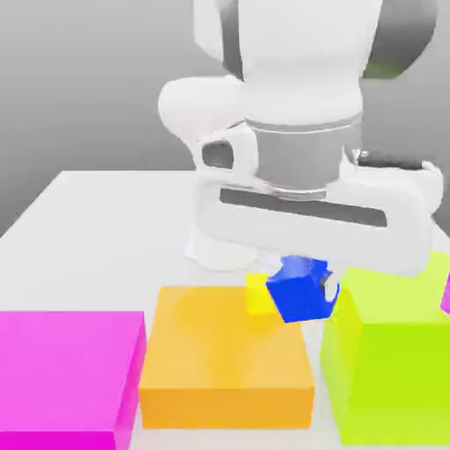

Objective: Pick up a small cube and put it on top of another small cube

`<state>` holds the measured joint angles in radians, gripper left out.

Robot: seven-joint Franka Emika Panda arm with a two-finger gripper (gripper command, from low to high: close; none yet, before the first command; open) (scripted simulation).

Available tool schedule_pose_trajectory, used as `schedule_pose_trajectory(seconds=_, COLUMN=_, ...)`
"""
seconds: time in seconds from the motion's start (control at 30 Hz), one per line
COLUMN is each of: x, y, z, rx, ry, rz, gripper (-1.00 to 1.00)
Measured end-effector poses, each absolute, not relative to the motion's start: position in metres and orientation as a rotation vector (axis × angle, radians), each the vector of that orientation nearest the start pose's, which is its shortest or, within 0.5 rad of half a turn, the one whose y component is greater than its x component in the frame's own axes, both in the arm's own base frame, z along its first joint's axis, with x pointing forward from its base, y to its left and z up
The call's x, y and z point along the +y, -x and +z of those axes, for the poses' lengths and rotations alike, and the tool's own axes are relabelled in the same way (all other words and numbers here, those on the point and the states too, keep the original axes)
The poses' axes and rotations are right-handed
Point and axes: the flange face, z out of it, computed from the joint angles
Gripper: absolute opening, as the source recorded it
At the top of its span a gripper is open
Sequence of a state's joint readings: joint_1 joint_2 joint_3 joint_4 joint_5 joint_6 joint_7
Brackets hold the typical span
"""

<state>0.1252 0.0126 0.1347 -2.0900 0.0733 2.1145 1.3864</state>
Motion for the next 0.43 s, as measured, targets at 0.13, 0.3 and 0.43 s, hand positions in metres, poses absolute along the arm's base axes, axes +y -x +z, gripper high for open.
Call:
schedule_pose_trajectory(seconds=0.13, x=0.248, y=-0.495, z=0.447, rx=1.479, ry=2.746, rz=0.050, gripper=-1.00)
schedule_pose_trajectory(seconds=0.3, x=0.318, y=-0.458, z=0.422, rx=1.301, ry=2.856, rz=0.006, gripper=-1.00)
schedule_pose_trajectory(seconds=0.43, x=0.283, y=-0.480, z=0.396, rx=1.404, ry=2.807, rz=0.005, gripper=1.00)
